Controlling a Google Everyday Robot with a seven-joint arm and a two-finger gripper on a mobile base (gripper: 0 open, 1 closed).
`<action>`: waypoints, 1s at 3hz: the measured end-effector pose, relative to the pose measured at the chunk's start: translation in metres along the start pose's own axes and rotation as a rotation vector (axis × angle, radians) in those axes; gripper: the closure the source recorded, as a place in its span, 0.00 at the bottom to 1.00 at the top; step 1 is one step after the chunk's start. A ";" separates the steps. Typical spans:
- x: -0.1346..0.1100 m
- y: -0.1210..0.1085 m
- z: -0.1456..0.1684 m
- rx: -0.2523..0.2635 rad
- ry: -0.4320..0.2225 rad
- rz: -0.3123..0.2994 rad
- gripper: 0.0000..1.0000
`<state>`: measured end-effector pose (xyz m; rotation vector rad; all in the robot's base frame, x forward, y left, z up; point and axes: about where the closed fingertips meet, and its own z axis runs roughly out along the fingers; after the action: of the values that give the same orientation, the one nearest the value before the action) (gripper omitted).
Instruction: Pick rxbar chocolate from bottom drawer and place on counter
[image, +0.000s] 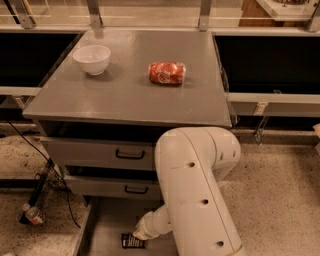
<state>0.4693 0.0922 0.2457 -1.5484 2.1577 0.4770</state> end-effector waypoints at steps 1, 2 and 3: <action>0.000 0.000 0.000 0.000 0.000 0.000 0.03; 0.000 0.000 0.000 0.000 0.000 0.000 0.00; 0.001 0.001 0.002 -0.004 0.001 0.003 0.00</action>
Offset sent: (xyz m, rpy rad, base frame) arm 0.0000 0.0000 0.0000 0.0000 0.0000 0.0000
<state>0.4688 0.0928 0.2437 -1.5482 2.1608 0.4817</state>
